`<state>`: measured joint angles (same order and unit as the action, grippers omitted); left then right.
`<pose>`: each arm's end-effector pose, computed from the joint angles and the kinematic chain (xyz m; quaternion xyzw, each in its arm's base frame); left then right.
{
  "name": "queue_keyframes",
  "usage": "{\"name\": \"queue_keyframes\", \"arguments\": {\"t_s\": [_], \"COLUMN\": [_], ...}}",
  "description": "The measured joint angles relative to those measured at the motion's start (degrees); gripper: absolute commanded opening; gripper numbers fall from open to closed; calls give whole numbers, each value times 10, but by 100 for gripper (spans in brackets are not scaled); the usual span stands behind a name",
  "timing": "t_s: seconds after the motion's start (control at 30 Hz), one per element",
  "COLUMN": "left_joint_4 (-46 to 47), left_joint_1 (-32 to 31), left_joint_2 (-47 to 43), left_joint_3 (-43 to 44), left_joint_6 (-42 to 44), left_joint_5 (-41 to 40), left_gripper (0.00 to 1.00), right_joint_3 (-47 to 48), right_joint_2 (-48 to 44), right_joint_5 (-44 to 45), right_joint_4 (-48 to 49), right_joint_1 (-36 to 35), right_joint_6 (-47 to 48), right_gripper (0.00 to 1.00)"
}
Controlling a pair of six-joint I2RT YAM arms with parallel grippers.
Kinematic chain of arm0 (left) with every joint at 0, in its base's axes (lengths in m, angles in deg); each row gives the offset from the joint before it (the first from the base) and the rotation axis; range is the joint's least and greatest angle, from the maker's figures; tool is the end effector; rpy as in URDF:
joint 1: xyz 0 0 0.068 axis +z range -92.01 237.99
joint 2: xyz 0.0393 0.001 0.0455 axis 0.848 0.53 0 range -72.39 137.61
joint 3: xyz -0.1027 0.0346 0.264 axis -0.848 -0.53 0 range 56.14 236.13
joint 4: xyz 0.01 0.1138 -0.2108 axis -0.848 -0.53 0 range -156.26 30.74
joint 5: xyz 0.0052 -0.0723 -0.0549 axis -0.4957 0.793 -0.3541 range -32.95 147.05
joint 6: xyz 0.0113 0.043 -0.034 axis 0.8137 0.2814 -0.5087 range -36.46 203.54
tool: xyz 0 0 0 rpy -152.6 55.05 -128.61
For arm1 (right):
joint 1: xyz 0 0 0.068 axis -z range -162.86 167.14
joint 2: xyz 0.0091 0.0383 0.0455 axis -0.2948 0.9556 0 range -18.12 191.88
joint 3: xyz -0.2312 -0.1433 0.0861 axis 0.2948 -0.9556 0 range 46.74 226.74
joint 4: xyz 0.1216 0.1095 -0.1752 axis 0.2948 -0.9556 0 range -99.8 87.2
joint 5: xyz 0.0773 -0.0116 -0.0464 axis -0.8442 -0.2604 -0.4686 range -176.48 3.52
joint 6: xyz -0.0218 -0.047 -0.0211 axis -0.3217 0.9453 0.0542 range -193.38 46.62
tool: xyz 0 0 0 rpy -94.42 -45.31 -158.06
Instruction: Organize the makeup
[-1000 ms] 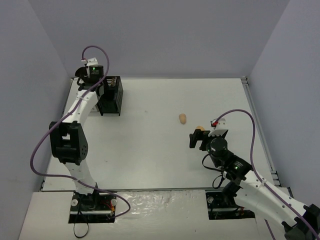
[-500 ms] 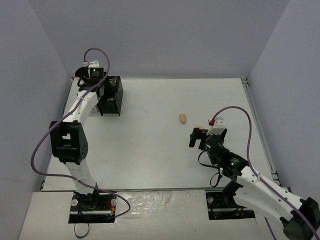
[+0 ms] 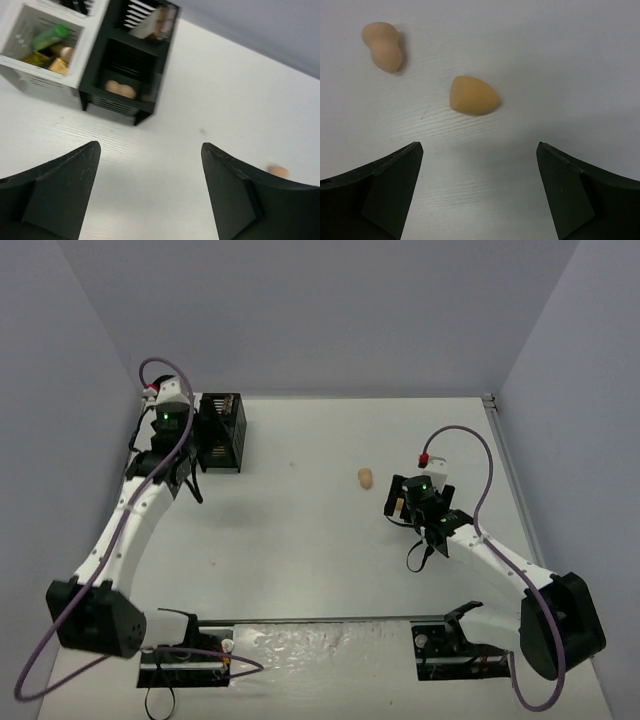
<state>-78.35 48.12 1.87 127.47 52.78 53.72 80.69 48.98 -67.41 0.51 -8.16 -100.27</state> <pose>0.2700 -0.0448 0.3864 -0.1662 0.8120 -0.1715 0.5325 0.2100 0.0855 0.2426 0.0948 0.8521 0.0887 0.5070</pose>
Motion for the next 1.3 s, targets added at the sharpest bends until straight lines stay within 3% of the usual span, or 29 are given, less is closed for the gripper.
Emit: {"name": "queue_keyframes", "arguments": {"t_s": [0.2, 0.4, 0.53, 0.63, 0.7, 0.87, 1.0, 1.17, 1.3], "left_joint_4": [-9, -48, -57, -57, -53, -37, -25, -3, 9], "left_joint_1": [-83, -80, -80, -81, -83, -104, -138, -194, -233], "left_joint_2": [-199, -272, -277, -261, -254, -238, -212, -164, -122], "left_joint_3": [-99, -142, -157, -158, -162, -181, -183, -174, -151], "left_joint_6": [-14, -14, -21, -28, -34, -50, -61, -69, -80], "left_joint_5": [37, 38, 61, 80, 91, 111, 119, 136, 151], "left_gripper": [90, 90, 90, 90, 90, 90, 90, 90, 89], "right_joint_3": [43, 76, 81, 81, 81, 68, 35, -12, -24], "right_joint_2": [95, 179, 224, 243, 246, 210, 109, -45, -81], "right_joint_5": [-36, -58, -70, -76, -80, -89, -104, -209, -282], "right_joint_4": [11, 50, 73, 82, 89, 108, 134, 213, 257], "right_joint_1": [39, 55, 63, 67, 68, 57, -3, -108, -128], "right_joint_6": [1, -1, -2, -2, -4, 15, 66, 160, 219], "right_gripper": [81, 64, 42, 13, 0, 0, 0, 0, 1]}}
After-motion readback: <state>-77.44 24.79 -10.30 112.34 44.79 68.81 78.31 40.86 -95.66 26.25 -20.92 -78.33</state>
